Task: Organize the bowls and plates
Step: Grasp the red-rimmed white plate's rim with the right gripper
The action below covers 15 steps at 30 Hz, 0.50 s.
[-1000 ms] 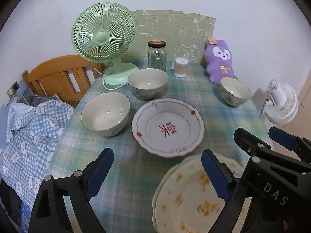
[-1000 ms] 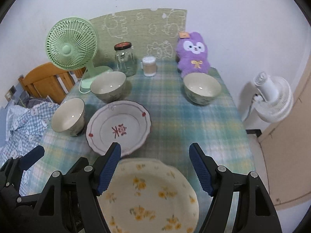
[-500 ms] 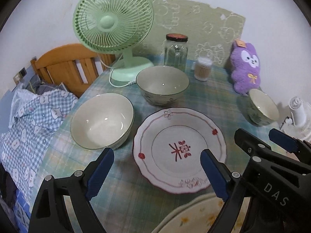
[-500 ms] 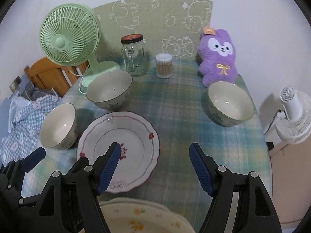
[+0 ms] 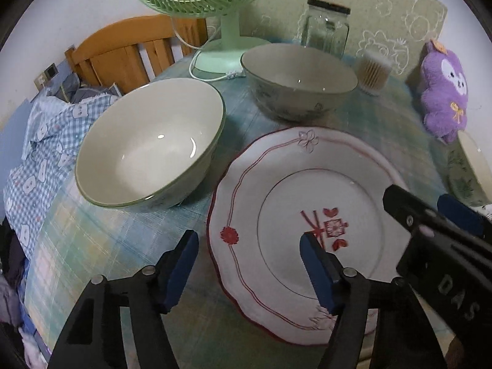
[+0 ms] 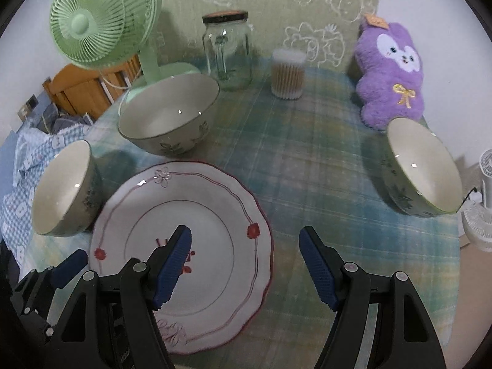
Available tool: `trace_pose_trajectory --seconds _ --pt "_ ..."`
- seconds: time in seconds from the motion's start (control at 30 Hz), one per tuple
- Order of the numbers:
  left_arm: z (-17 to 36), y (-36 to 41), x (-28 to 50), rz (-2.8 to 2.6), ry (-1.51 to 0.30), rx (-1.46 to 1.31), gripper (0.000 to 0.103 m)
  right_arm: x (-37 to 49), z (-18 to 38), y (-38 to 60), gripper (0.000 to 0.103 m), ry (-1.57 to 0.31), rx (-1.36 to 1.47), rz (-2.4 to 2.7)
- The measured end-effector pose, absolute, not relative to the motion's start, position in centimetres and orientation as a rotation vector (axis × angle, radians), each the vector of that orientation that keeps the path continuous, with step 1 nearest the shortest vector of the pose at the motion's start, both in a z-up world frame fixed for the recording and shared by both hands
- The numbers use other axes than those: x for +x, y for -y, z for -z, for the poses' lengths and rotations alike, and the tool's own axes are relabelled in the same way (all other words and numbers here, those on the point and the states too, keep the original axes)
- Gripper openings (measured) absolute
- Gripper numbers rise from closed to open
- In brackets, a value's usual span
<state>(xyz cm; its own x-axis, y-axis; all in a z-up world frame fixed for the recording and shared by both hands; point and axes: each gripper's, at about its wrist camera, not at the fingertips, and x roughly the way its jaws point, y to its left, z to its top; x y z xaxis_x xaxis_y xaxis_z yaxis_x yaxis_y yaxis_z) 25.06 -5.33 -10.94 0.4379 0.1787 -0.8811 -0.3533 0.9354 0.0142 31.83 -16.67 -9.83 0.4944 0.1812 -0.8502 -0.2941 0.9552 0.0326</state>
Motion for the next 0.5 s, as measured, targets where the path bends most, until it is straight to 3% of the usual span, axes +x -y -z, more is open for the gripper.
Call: trace_pose_trajectory --seconds 0.1,0.5 --pt "11.8 5.2 25.6 -0.321 -1.092 -0.187 0.062 33.0 10.9 16.6 0.073 -1.037 -0.117 -0.288" --pt "12.0 5.3 26.3 -0.320 -1.101 -0.198 0.061 35.0 13.5 16.3 0.050 -1.099 -0.127 -0.321"
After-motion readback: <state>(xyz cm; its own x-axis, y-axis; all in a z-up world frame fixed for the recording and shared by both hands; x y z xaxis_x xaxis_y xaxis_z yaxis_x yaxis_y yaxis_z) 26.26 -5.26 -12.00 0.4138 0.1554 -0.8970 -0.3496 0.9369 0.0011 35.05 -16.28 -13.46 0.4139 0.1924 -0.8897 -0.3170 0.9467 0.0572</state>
